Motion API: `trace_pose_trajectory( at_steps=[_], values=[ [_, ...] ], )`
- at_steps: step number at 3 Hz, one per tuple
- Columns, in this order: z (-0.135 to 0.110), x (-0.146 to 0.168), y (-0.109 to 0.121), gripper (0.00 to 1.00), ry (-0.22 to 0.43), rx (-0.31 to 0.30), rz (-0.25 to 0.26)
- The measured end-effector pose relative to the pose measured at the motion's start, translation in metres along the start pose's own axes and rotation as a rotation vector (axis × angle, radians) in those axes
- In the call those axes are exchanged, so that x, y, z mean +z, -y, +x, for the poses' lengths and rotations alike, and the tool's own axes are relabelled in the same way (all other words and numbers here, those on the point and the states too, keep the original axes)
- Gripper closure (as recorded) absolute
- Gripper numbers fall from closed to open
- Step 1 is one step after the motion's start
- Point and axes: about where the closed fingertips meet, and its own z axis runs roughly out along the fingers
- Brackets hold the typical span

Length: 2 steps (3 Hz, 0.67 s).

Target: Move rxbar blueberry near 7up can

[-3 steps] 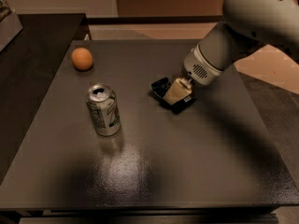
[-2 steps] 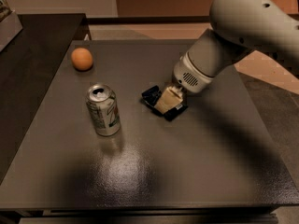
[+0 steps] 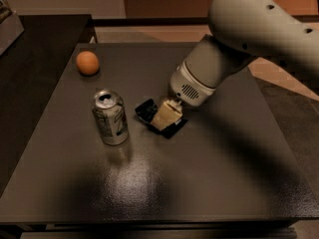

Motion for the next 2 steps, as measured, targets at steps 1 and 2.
trace_pose_trajectory(
  at_steps=[1,2],
  values=[
    [-0.0015,0.0094,-0.0090,0.59,-0.007,-0.016,-0.020],
    [-0.0022,0.0089,-0.0099,0.36,-0.008,-0.018,-0.018]
  ],
)
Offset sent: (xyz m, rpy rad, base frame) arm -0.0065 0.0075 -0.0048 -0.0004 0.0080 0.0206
